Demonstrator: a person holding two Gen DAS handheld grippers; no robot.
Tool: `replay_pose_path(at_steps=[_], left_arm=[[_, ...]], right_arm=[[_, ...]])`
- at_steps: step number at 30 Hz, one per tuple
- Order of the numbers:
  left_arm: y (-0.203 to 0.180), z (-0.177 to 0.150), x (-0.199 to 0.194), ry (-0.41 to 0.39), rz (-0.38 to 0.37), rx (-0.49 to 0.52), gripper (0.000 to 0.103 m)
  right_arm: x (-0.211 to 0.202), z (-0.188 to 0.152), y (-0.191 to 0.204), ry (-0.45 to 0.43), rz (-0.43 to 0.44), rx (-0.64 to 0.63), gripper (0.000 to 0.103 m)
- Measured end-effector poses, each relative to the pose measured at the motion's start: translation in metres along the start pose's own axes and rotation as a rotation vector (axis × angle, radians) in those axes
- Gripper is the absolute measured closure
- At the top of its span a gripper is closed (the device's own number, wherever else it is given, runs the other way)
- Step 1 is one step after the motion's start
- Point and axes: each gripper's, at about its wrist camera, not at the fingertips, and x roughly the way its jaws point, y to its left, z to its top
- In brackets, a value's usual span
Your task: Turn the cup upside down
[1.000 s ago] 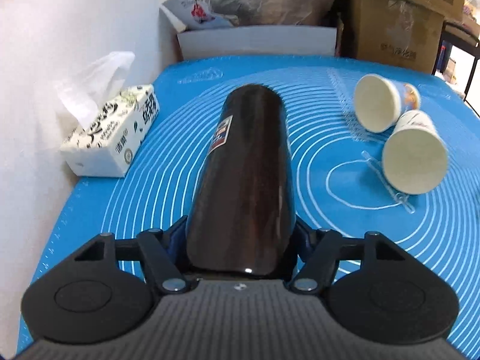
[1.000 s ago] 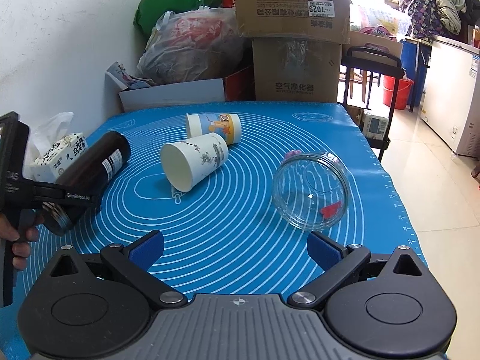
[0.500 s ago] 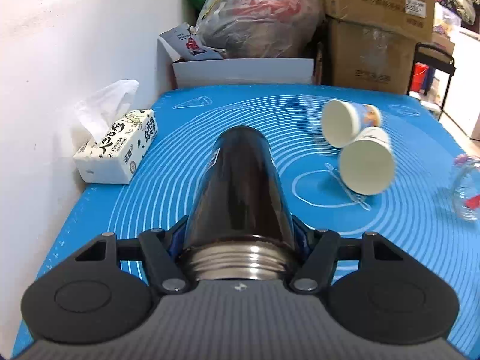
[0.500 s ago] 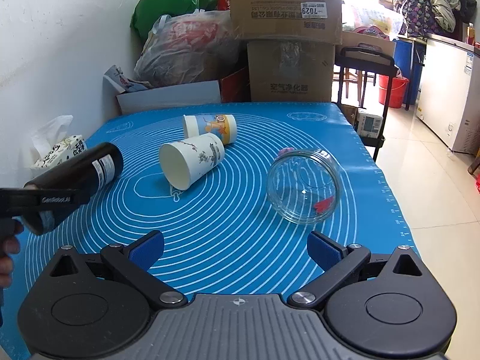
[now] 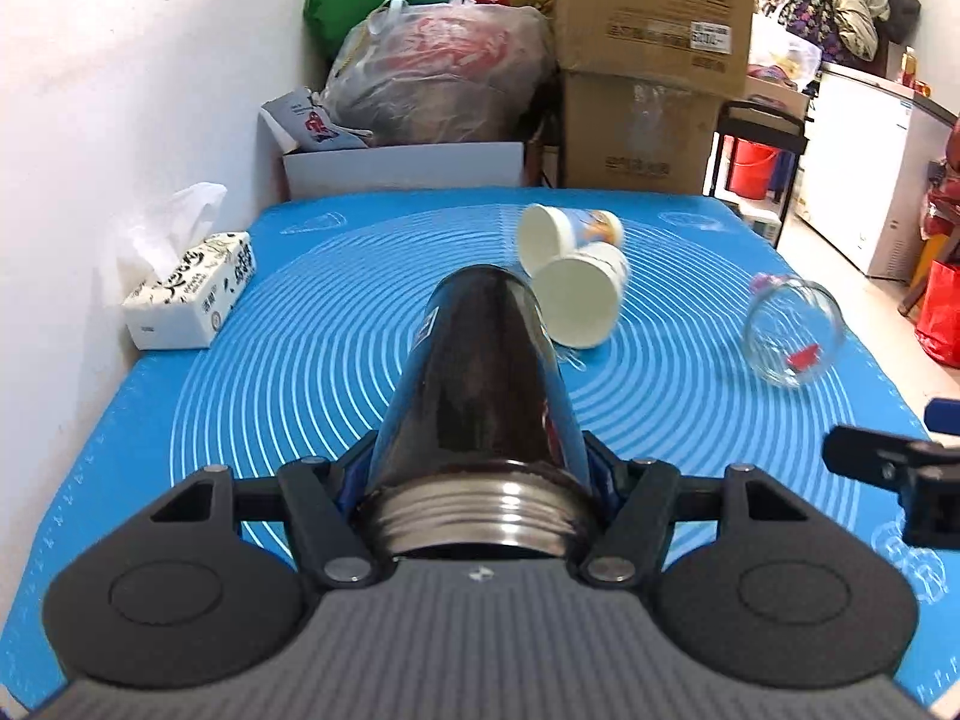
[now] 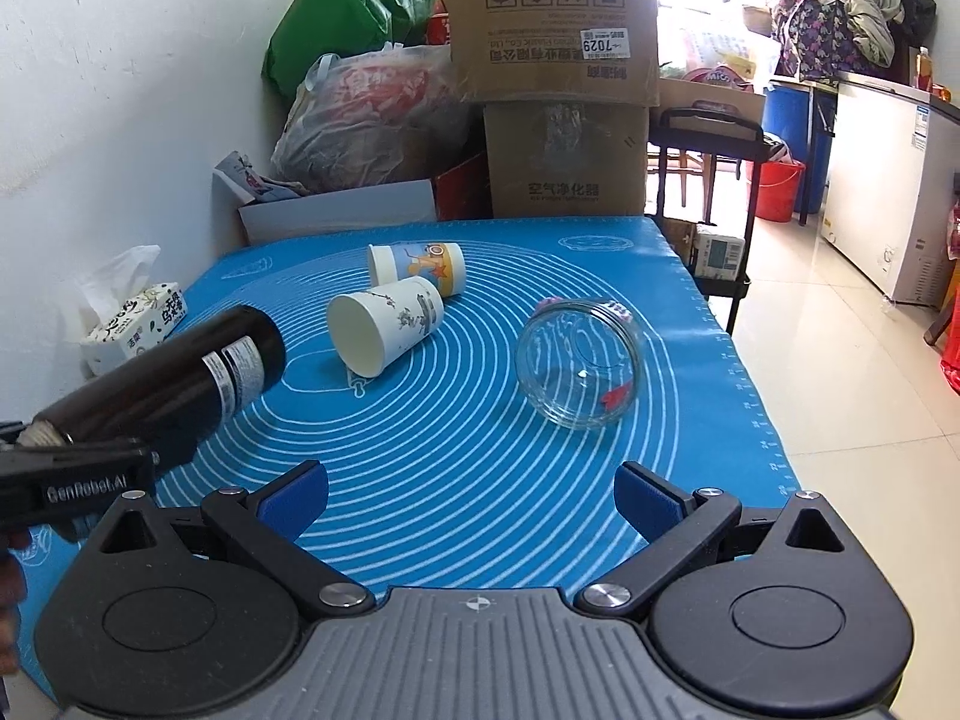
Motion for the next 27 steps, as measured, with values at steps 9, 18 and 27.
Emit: replay_pose_path(at_steps=[9,18,27], left_arm=[[-0.013,-0.027,-0.004,0.023,-0.024,0.018,0.036],[-0.011,-0.044,0.0,0.081,-0.031,0.012,0.035],[-0.011,-0.056,0.01,0.142,-0.039,0.008,0.035]], right_arm=[[-0.017,-0.014,-0.007,0.008,-0.016,0.005,0.0],[-0.02,-0.027,-0.004,0.032,-0.017,-0.006,0.0],[-0.019,-0.033,-0.001,0.053,-0.023,-0.012,0.0]])
